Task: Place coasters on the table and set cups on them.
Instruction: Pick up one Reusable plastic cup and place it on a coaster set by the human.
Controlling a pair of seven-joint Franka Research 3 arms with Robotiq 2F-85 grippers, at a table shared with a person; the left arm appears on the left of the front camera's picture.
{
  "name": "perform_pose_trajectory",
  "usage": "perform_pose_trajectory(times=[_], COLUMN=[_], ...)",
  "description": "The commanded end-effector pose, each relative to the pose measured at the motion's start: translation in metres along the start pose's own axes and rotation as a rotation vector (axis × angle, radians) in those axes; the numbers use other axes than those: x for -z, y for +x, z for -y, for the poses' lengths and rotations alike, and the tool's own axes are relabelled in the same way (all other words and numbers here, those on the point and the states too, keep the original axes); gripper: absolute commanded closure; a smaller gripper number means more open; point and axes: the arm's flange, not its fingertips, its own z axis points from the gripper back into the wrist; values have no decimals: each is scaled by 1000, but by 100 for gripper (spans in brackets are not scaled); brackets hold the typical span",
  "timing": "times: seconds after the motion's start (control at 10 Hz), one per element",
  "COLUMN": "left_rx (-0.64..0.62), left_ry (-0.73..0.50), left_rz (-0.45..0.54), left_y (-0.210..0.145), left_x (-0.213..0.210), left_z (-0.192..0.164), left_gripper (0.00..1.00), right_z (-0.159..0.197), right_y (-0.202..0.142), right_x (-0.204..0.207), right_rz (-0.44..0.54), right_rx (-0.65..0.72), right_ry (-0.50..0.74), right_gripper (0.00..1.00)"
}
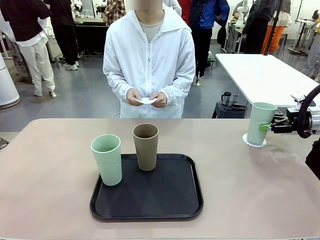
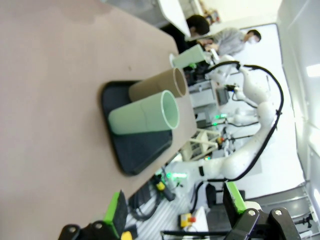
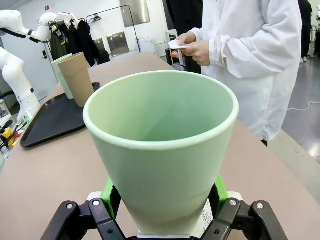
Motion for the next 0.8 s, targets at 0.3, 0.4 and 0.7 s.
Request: perform_pose_trajectory(times=[0.3, 0.4, 0.7], left_rx=[11, 11, 11], left_ry=[-14, -14, -14], left_rz=[7, 7, 7], left_y=[0, 0, 0], left_x=[-1, -1, -1], left_z=[0, 0, 0], left_gripper=[0, 0, 0], right_z=[10, 9, 9], right_y=[1, 1, 2], right_x=[-1, -1, -2], right_rz=[-8, -15, -29], right_rx=[12, 15, 14], right_ry=[15, 13, 7], right_gripper=[15, 15, 0])
